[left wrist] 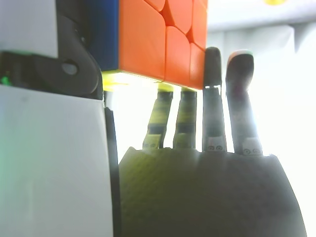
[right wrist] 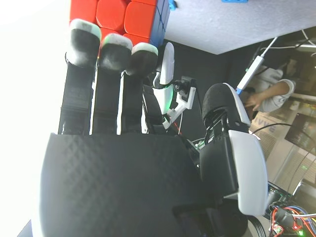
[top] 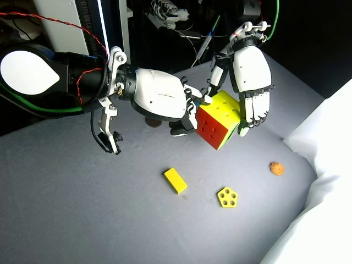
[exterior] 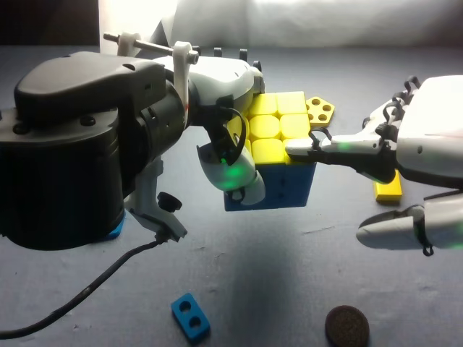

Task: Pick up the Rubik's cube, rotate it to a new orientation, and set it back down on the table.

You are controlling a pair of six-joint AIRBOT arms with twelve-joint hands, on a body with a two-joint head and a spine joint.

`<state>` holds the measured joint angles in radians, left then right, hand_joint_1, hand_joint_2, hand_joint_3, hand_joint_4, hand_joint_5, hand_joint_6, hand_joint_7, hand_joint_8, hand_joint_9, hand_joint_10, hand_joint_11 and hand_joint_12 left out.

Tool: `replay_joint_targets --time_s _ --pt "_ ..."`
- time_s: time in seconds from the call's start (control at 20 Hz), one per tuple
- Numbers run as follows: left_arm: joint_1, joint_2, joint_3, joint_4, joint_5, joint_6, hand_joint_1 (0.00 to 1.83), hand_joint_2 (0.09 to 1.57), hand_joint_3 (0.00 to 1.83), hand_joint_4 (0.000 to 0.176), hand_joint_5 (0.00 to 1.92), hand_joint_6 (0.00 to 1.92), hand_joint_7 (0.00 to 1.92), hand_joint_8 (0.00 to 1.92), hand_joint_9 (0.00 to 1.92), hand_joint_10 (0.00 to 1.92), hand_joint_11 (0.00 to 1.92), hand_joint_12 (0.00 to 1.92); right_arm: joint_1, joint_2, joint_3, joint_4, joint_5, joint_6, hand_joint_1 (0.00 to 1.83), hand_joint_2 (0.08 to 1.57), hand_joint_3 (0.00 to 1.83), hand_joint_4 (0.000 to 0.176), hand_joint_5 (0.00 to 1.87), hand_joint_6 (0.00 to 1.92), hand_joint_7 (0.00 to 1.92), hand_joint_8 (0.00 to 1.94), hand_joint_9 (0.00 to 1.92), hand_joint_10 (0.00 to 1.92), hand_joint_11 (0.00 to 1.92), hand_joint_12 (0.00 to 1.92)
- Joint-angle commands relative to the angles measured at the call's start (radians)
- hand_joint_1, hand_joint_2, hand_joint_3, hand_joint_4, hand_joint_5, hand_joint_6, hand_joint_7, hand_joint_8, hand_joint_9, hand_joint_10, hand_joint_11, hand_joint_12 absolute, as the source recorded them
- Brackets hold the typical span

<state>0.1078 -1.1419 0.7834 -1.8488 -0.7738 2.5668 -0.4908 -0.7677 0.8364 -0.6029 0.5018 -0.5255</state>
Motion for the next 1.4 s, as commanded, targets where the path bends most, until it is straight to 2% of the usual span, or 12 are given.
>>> replay_joint_targets --time_s 0.0,0.1,0.15,0.25,0.35,0.5,0.6,0.75,1.0,1.05,1.15,1.35 --pt "-0.022 0.007 0.001 0.080 0.018 -0.016 1.10 1.36 0.00 0.000 0.63 1.46 0.48 1.87 0.32 1.89 0.28 1.92 -0.001 0.003 -0.003 0.017 0.067 -0.003 0.14 1.27 0.00 0.000 0.15 0.00 0.62 1.90 0.78 1.92 0.72 1.92" --pt "-0.023 0.007 0.001 0.081 0.018 -0.016 1.10 1.36 0.00 0.000 0.64 1.46 0.48 1.87 0.32 1.86 0.26 1.92 -0.009 0.003 -0.003 0.017 0.066 -0.006 0.10 1.28 0.00 0.000 0.15 0.00 0.65 1.92 0.80 1.92 0.72 1.92" --pt "-0.023 0.007 0.000 0.081 0.018 -0.016 1.07 1.38 0.01 0.000 0.60 1.53 0.44 1.90 0.29 1.88 0.23 1.92 -0.013 0.003 -0.003 0.017 0.066 -0.006 0.11 1.27 0.00 0.000 0.16 0.01 0.66 1.90 0.84 1.92 0.76 1.92" --pt "-0.024 0.007 0.001 0.081 0.018 -0.016 1.13 1.34 0.00 0.000 0.69 1.38 0.51 1.84 0.34 1.84 0.26 1.92 -0.023 0.003 -0.004 0.017 0.066 -0.010 0.12 1.27 0.00 0.000 0.16 0.00 0.64 1.91 0.82 1.92 0.78 1.92" --pt "-0.025 0.007 0.002 0.081 0.018 -0.016 1.06 1.39 0.01 0.000 0.60 1.56 0.43 1.91 0.31 1.91 0.27 1.92 -0.025 0.002 -0.004 0.017 0.066 -0.015 0.12 1.26 0.00 0.000 0.16 0.00 0.65 1.86 0.83 1.92 0.79 1.92" --pt "-0.027 0.007 0.002 0.081 0.018 -0.016 1.07 1.38 0.00 0.000 0.59 1.54 0.46 1.89 0.31 1.91 0.28 1.92 -0.024 -0.006 -0.003 0.020 0.066 -0.028 0.13 1.26 0.00 0.000 0.17 0.01 0.67 1.86 0.81 1.92 0.75 1.92" --pt "-0.027 0.007 0.002 0.080 0.018 -0.016 1.09 1.37 0.00 0.000 0.63 1.48 0.47 1.87 0.31 1.89 0.25 1.92 -0.025 -0.013 -0.003 0.052 0.061 -0.076 0.15 1.26 0.00 0.000 0.18 0.01 0.66 1.87 0.82 1.92 0.76 1.92" --pt "-0.027 0.007 0.002 0.080 0.018 -0.016 1.11 1.36 0.00 0.000 0.66 1.42 0.48 1.87 0.32 1.88 0.25 1.92 -0.029 -0.015 -0.003 0.058 0.045 -0.077 0.14 1.26 0.00 0.000 0.16 0.00 0.65 1.88 0.82 1.92 0.77 1.92" --pt "-0.027 0.007 0.003 0.080 0.018 -0.016 1.06 1.39 0.01 0.000 0.57 1.57 0.45 1.90 0.32 1.92 0.27 1.92 -0.038 -0.047 -0.003 0.088 0.030 -0.115 0.13 1.26 0.00 0.000 0.16 0.00 0.67 1.89 0.83 1.92 0.78 1.92" --pt "-0.027 0.007 0.003 0.080 0.018 -0.016 1.09 1.37 0.00 0.000 0.62 1.48 0.48 1.88 0.33 1.88 0.27 1.92 -0.038 -0.052 -0.003 0.100 0.024 -0.128 0.14 1.26 0.00 0.000 0.17 0.00 0.68 1.86 0.83 1.92 0.77 1.92" --pt "-0.027 0.007 0.002 0.080 0.018 -0.016 1.11 1.35 0.00 0.000 0.66 1.42 0.49 1.86 0.33 1.86 0.24 1.92 -0.037 -0.062 -0.003 0.141 0.021 -0.167 0.14 1.25 0.00 0.000 0.17 0.00 0.67 1.89 0.82 1.92 0.76 1.92" --pt "-0.027 0.007 0.002 0.080 0.018 -0.016 1.07 1.38 0.01 0.000 0.60 1.53 0.45 1.89 0.32 1.90 0.26 1.92 -0.036 -0.068 -0.003 0.162 0.021 -0.190 0.12 1.26 0.00 0.000 0.17 0.00 0.66 1.84 0.83 1.92 0.77 1.92"
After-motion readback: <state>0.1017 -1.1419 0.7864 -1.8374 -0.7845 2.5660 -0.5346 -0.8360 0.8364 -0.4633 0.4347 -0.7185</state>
